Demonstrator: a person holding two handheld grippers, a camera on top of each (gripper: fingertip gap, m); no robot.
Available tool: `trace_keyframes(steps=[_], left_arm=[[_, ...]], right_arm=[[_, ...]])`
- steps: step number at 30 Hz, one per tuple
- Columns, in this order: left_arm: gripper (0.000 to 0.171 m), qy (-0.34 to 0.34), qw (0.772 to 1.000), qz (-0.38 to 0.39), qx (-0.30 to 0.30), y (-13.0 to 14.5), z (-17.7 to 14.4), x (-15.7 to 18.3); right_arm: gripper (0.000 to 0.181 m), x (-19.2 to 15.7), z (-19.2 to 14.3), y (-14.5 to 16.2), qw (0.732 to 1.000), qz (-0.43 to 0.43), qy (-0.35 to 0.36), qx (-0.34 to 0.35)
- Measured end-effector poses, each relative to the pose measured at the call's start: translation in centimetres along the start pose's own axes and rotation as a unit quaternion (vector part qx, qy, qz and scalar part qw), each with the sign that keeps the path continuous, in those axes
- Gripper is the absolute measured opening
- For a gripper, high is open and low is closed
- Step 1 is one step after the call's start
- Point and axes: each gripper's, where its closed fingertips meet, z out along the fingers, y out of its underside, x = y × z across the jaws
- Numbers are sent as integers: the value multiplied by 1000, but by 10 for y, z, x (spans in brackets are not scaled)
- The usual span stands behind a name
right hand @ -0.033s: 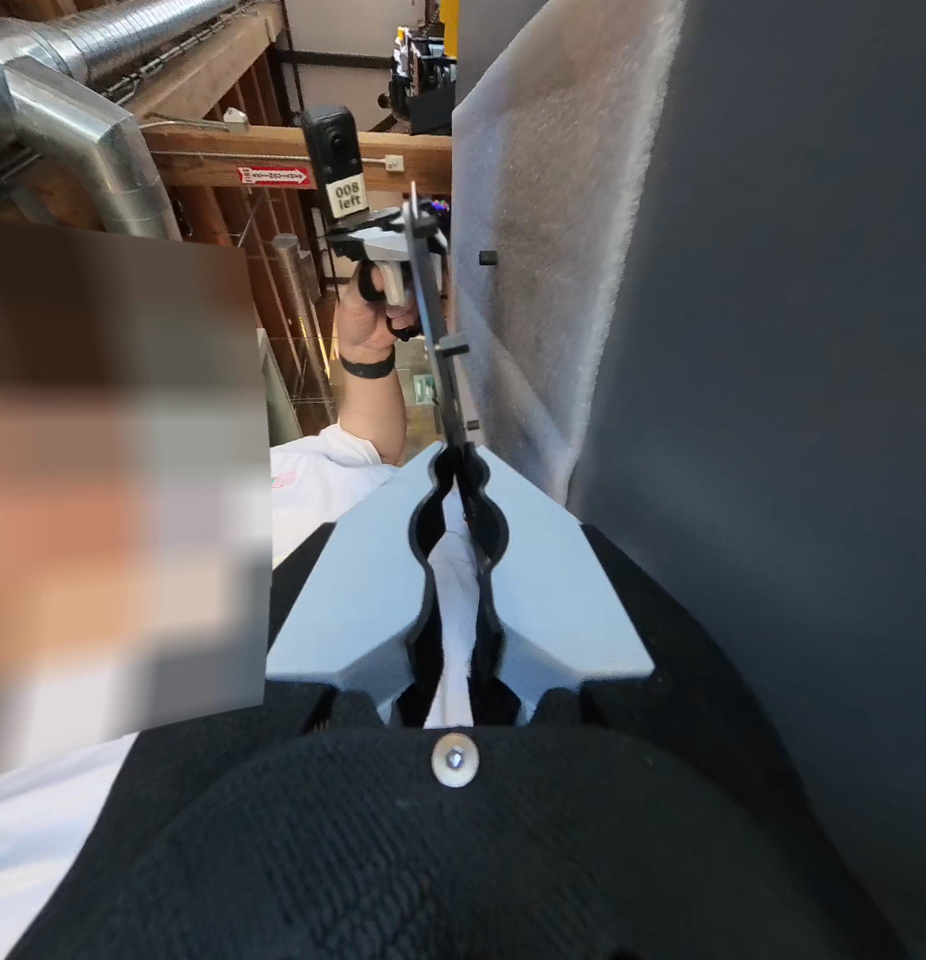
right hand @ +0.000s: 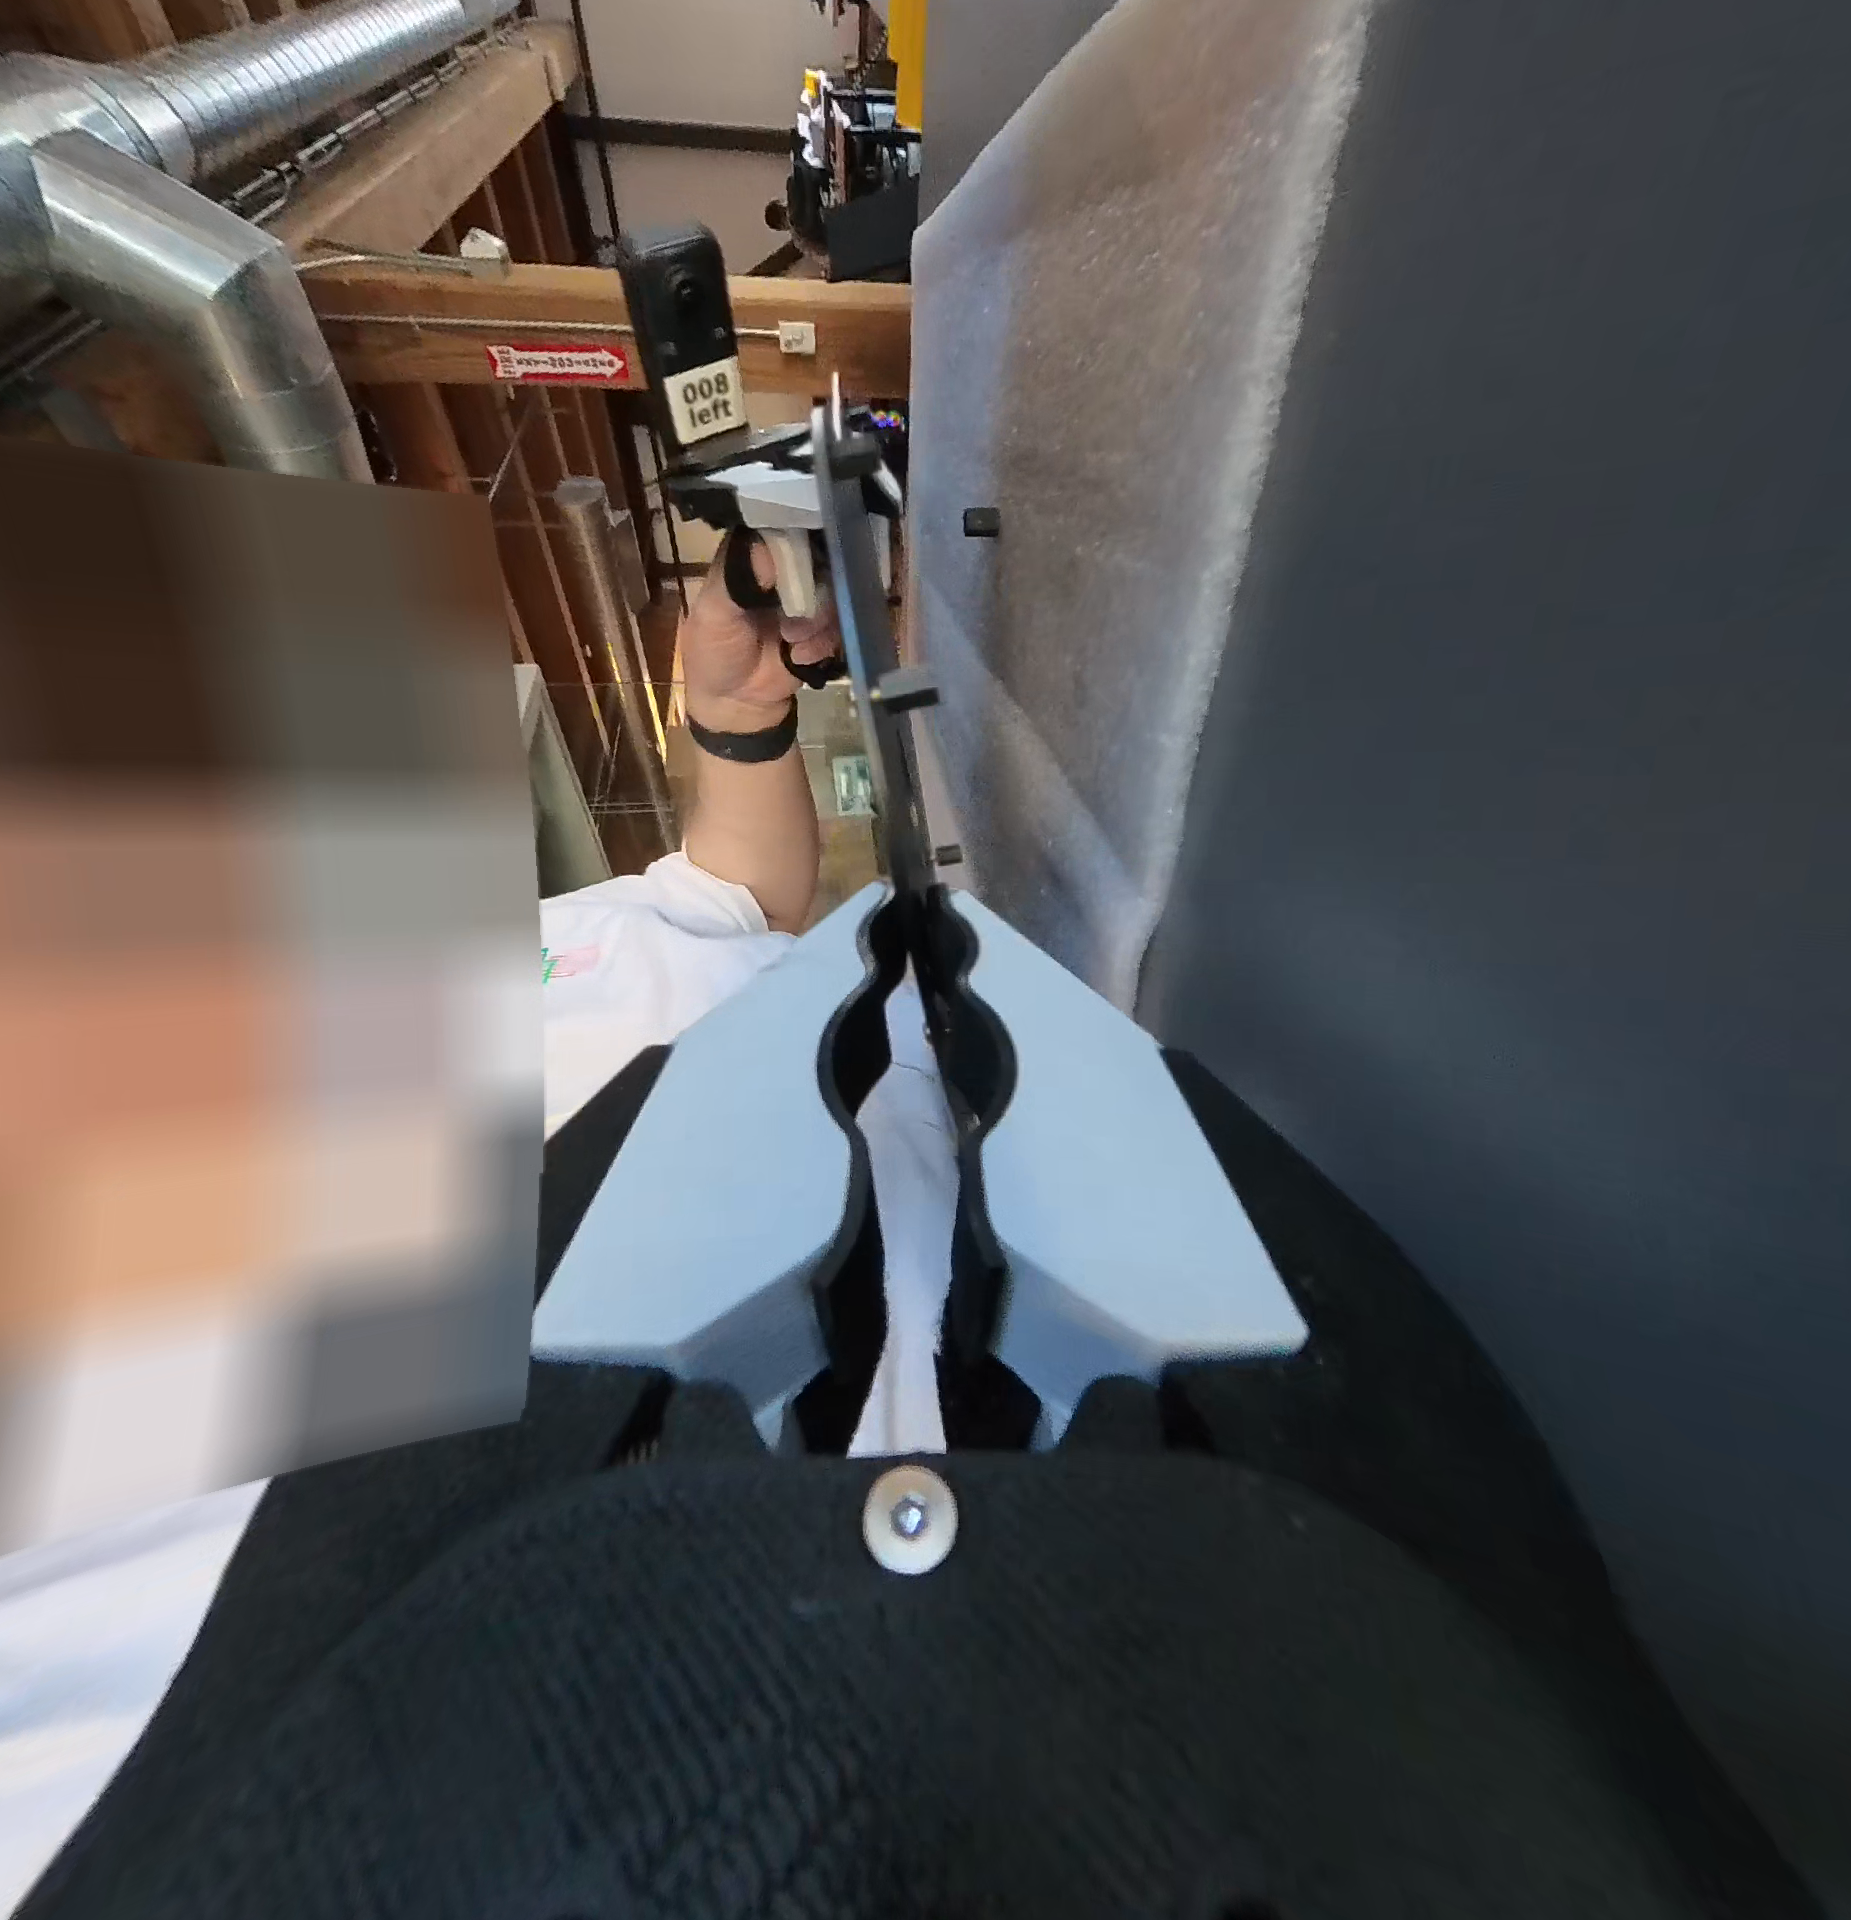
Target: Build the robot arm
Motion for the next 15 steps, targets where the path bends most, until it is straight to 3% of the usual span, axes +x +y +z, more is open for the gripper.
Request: trace_keyframes(steps=[7, 15], left_arm=[[10, -1, 1000, 1, -17, 4, 5, 0], [10, 0, 1000, 13, -21, 3, 6, 4]], right_arm=[[9, 21, -4, -1, 994, -56, 96, 8], [15, 21, -6, 1, 980, -114, 163, 13]])
